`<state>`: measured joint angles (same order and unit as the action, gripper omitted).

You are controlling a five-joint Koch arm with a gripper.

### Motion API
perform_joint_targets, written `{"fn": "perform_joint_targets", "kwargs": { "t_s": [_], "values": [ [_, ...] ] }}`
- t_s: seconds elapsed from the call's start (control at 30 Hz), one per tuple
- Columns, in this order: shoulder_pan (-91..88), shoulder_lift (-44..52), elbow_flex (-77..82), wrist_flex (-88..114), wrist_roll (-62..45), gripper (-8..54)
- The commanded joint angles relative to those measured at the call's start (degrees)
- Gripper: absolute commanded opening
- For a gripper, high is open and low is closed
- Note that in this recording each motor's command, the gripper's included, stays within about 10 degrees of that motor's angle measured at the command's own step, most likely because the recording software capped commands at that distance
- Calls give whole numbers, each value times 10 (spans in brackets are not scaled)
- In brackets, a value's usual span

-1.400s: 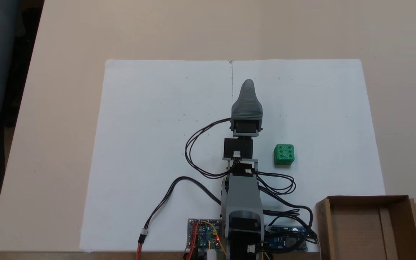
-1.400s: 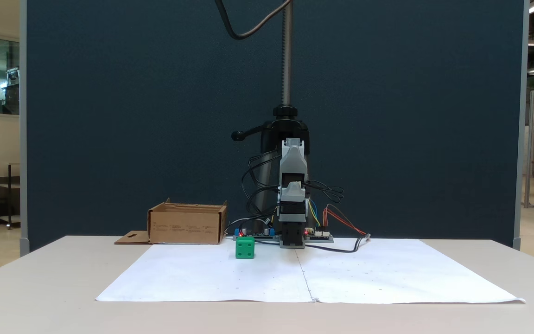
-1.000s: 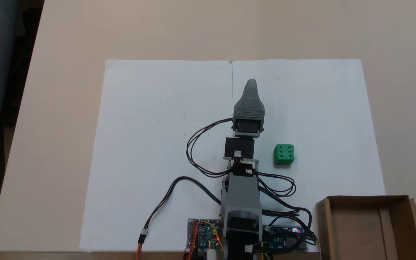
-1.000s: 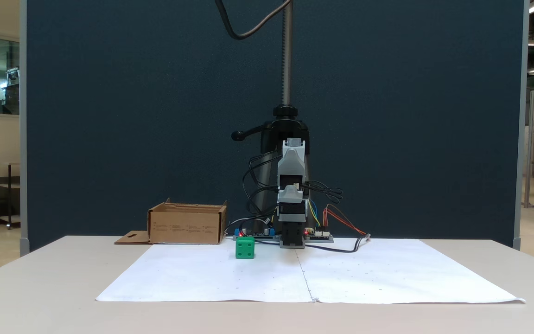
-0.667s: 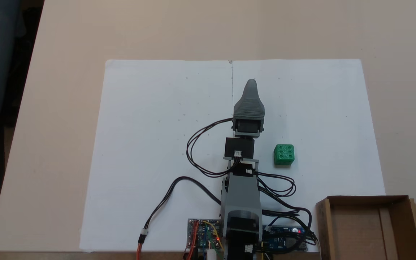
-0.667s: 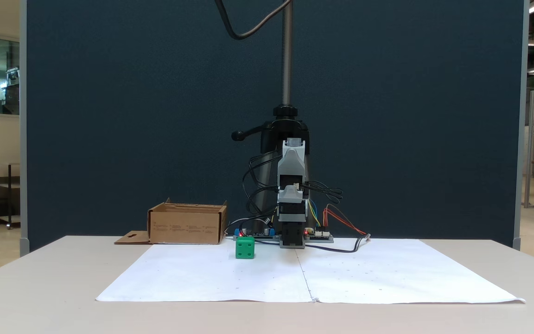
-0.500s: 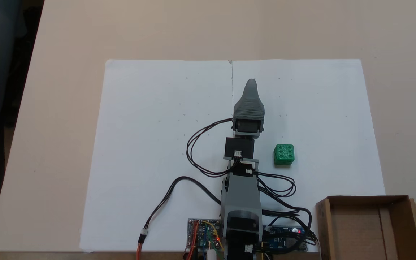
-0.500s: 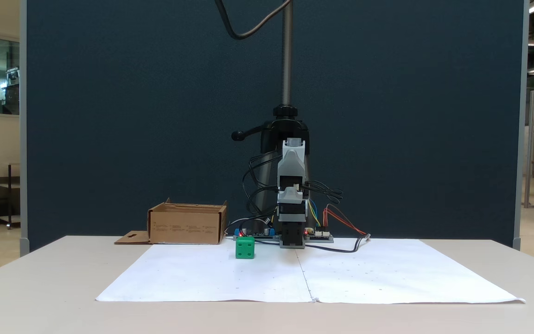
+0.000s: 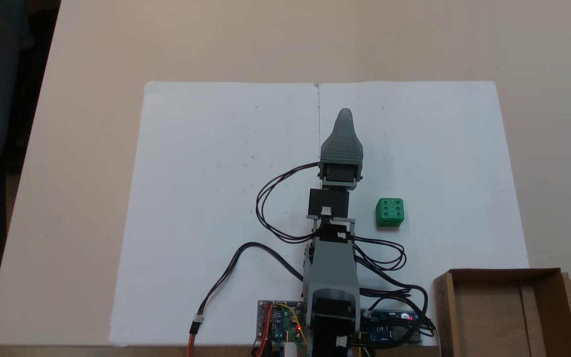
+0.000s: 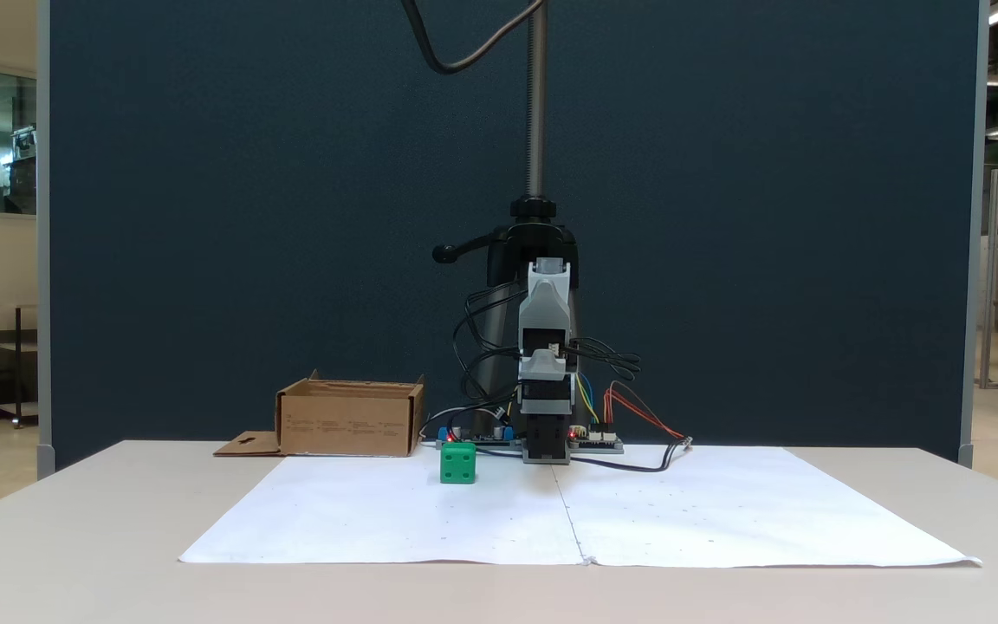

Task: Grasp a green dice and put it in the bin.

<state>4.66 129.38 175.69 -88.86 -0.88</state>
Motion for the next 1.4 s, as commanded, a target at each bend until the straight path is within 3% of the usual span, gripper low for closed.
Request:
{"fn": "perform_joint_targets", "kwargs": {
  "t_s": [0.0,0.43,1.37],
  "values": [
    [3,61,35,-9,23,440],
    [-47,61,14,89,20,429],
    [-19,54,-467,1129,30,438]
  ]
}}
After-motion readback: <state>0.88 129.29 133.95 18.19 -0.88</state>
